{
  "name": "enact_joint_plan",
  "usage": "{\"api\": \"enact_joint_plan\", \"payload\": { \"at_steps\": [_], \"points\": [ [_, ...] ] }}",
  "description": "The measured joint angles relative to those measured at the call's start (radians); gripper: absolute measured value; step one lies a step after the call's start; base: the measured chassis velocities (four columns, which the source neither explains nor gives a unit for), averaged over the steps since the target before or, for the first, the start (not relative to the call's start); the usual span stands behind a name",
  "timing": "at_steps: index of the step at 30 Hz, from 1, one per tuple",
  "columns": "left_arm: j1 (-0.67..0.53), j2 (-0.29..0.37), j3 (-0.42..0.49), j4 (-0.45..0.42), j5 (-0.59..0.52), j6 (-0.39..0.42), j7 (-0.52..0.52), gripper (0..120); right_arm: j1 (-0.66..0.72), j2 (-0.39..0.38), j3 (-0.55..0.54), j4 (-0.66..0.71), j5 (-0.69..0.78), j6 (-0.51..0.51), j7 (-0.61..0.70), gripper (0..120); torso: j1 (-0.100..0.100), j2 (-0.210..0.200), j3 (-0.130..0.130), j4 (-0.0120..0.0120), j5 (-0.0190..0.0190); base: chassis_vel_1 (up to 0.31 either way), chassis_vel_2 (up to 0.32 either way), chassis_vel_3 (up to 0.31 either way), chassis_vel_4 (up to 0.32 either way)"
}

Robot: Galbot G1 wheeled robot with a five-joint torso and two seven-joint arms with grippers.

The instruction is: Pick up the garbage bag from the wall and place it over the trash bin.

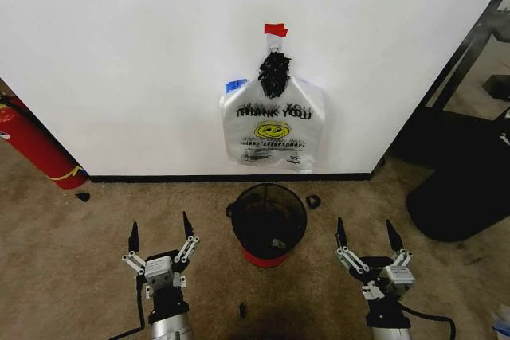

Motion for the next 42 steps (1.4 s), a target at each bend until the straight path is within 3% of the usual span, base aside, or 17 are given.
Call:
{"api": "enact_joint_plan", "payload": {
  "at_steps": [23, 29, 42],
  "points": [
    [0.0, -0.011, -0.002, 0.0, 0.001, -0.011, -0.005, 100, 0.014, -0.008, -0.003, -0.017, 0.003, -0.009, 0.0, 100, 0.0, 0.0, 0.0, -0.0001, 0.0, 0.0, 0.0, 0.0, 0.0],
    [0.012, -0.011, -0.002, 0.003, 0.012, -0.017, -0.007, 100, 0.065, -0.061, -0.008, -0.007, 0.118, -0.09, -0.02, 100, 0.0, 0.0, 0.0, 0.0002, 0.0001, 0.0, 0.0, 0.0, 0.0],
    [0.0, -0.013, 0.0, 0.0, 0.011, -0.018, -0.006, 100, 0.057, -0.08, 0.007, 0.001, 0.096, -0.087, -0.029, 100, 0.0, 0.0, 0.0, -0.0001, 0.0001, 0.0, 0.0, 0.0, 0.0]
  ]
}}
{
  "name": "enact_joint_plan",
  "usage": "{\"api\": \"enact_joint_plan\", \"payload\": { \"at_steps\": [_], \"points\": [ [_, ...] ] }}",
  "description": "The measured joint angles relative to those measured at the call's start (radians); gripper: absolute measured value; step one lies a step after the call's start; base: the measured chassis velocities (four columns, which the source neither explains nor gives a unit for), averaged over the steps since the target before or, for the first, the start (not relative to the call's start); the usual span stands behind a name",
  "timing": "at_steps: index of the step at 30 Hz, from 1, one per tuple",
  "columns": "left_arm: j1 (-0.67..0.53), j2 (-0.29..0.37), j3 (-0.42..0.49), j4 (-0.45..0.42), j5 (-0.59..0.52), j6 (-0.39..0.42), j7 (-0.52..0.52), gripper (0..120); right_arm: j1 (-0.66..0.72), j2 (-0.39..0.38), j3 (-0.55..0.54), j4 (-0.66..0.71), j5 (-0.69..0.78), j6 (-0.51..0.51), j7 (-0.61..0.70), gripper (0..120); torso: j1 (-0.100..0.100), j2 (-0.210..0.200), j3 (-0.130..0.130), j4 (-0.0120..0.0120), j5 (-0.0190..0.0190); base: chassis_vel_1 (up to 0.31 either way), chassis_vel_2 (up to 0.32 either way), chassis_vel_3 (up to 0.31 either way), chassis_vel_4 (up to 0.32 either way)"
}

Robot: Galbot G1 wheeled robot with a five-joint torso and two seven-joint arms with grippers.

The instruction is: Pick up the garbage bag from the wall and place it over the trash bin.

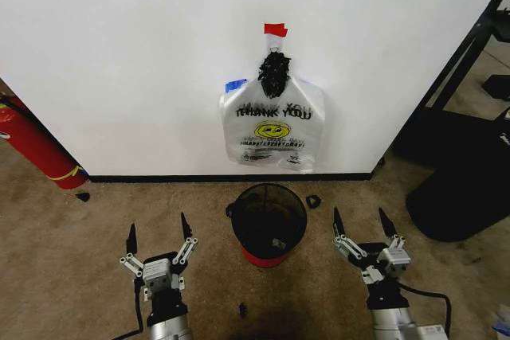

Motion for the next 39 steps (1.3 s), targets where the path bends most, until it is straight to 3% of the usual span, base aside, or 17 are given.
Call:
{"api": "enact_joint_plan", "payload": {
  "at_steps": [39],
  "points": [
    [-0.001, 0.01, 0.016, 0.0, -0.002, 0.005, 0.004, 100, -0.013, 0.016, -0.008, 0.018, -0.01, -0.014, 0.012, 100, 0.0, 0.0, 0.0, 0.0, 0.0, 0.0, 0.0, 0.0, 0.0]
  ]
}}
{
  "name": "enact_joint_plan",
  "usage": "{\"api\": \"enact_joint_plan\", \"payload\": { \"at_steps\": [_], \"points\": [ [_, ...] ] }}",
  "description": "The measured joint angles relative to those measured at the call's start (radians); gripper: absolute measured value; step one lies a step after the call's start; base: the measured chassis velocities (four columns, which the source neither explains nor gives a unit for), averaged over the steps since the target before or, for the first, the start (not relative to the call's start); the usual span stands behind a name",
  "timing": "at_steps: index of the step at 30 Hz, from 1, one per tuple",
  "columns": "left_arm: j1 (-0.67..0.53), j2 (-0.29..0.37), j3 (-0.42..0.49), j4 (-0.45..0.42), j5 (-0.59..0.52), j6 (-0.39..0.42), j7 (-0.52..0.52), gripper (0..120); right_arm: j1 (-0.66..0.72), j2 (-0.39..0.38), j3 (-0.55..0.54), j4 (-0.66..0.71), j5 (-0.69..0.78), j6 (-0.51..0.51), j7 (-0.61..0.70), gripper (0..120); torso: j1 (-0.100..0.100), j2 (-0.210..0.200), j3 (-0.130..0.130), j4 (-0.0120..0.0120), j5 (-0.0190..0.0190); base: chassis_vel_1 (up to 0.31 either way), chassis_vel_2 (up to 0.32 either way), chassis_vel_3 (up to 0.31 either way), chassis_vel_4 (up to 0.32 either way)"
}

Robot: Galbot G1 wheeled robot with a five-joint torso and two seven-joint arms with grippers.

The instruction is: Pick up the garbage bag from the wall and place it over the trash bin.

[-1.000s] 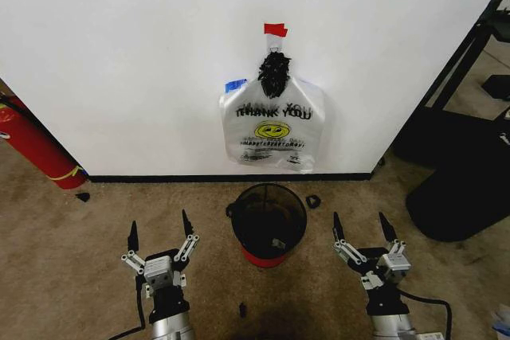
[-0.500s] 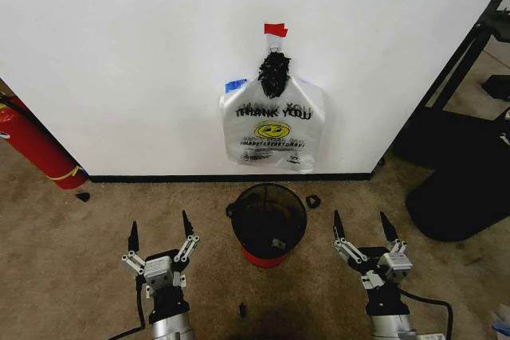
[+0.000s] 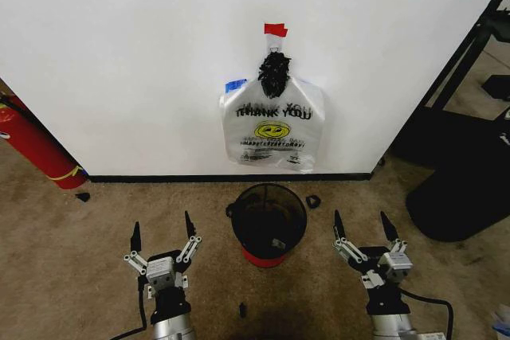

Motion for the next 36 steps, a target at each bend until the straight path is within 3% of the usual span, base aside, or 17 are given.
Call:
{"api": "enact_joint_plan", "payload": {
  "at_steps": [18, 36],
  "points": [
    [-0.005, -0.007, 0.012, 0.019, 0.008, 0.003, 0.01, 100, 0.081, -0.055, -0.011, -0.028, 0.064, -0.088, -0.009, 100, 0.0, 0.0, 0.0, 0.0, 0.0006, 0.0, 0.0, 0.0, 0.0],
    [-0.02, 0.003, 0.009, 0.027, -0.007, 0.011, 0.042, 100, 0.2, -0.209, -0.019, -0.047, 0.213, -0.17, -0.058, 100, 0.0, 0.0, 0.0, 0.0, -0.0006, 0.0, 0.0, 0.0, 0.0]
  ]
}}
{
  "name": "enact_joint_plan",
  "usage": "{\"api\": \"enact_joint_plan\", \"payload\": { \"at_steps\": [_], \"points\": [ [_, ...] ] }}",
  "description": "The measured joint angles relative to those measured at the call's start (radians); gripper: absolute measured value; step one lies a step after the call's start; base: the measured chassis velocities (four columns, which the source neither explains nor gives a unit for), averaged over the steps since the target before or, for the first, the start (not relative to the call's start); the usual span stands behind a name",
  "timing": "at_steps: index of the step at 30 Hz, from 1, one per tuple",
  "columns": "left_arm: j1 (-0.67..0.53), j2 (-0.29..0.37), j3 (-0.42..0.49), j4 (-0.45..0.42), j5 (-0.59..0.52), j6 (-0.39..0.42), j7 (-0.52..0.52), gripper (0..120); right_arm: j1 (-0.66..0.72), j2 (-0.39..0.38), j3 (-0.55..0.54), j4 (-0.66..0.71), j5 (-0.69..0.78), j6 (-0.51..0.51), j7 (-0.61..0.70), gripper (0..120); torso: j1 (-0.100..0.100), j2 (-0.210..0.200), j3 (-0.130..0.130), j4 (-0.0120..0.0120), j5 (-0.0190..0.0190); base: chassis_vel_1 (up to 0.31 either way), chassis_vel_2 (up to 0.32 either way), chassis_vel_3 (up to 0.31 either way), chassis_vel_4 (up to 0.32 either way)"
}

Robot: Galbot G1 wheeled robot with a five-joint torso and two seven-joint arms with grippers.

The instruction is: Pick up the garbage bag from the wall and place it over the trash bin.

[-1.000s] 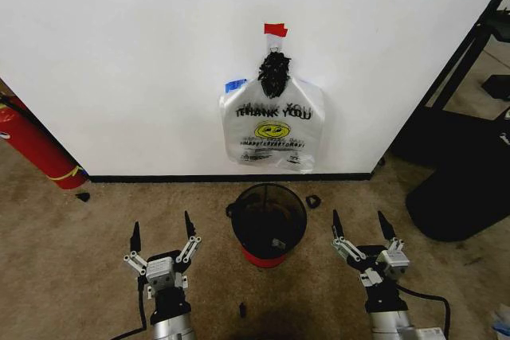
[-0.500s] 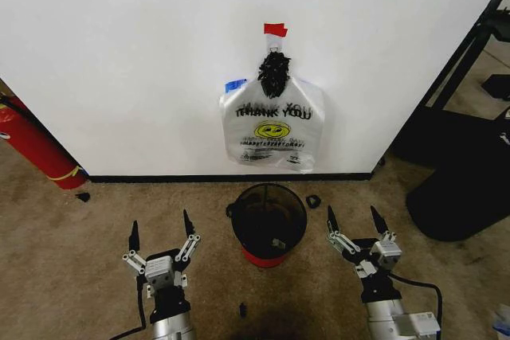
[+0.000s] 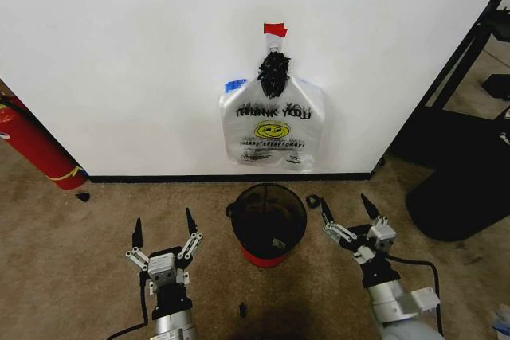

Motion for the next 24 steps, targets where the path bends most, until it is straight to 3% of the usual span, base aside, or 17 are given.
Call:
{"api": "enact_joint_plan", "payload": {
  "at_steps": [4, 10, 24],
  "points": [
    [-0.002, 0.012, -0.005, 0.004, -0.007, -0.009, 0.017, 100, 0.014, -0.009, -0.003, -0.007, 0.012, -0.004, -0.006, 100, 0.0, 0.0, 0.0, 0.0, -0.0003, 0.0, 0.0, 0.0, 0.0],
    [-0.037, 0.122, -0.053, 0.045, -0.051, -0.038, 0.064, 100, 0.065, -0.028, -0.024, -0.038, 0.024, -0.01, -0.032, 100, 0.0, 0.0, 0.0, 0.0, -0.0002, 0.0, 0.0, 0.0, 0.0],
    [-0.088, 0.162, -0.093, 0.066, -0.105, -0.033, 0.081, 100, 0.187, -0.052, -0.078, -0.108, 0.159, -0.048, -0.089, 100, 0.0, 0.0, 0.0, 0.0001, 0.0004, 0.0, 0.0, 0.0, 0.0]
  ]
}}
